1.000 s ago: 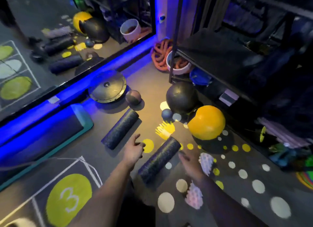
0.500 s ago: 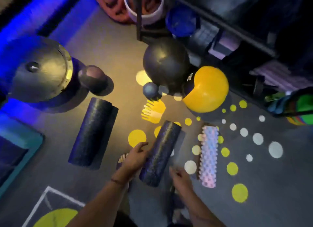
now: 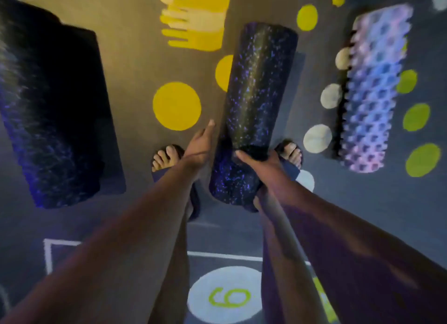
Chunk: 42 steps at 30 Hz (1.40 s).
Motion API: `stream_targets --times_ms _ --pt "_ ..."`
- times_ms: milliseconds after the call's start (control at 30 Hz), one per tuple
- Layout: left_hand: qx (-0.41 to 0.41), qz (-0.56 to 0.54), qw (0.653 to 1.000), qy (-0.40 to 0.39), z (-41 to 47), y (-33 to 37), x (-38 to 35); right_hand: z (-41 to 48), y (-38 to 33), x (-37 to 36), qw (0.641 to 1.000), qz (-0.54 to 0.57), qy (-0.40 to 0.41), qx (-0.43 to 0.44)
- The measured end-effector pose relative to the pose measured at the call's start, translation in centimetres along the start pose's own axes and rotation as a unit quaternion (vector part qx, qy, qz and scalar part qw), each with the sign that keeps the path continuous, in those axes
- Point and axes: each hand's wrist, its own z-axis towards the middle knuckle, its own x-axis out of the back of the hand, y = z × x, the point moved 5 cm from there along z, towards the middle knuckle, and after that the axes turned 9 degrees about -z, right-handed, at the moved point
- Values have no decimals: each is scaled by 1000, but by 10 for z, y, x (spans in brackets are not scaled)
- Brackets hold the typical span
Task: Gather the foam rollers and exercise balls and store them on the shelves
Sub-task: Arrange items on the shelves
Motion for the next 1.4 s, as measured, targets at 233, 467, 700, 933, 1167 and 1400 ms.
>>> stream_targets --times_ms 233,467,700,933,1167,1400 --pt "67 0 998 -3 -6 -31 -34 1 18 1 996 71 47 -35" --pt "-34 -58 997 45 -239 113 -47 -187 -88 115 990 144 -2 7" --pt "-245 -42 968 -37 -479 326 -132 -370 -296 352 947 270 55 168" --pt "-257 13 938 -232 -594 417 -212 -482 -397 512 915 294 138 239" --pt "-296 33 908 -293 -619 500 -256 -496 -453 583 896 307 178 268" --pt "-296 -70 930 -204 -605 585 -286 -475 -475 602 907 295 119 275"
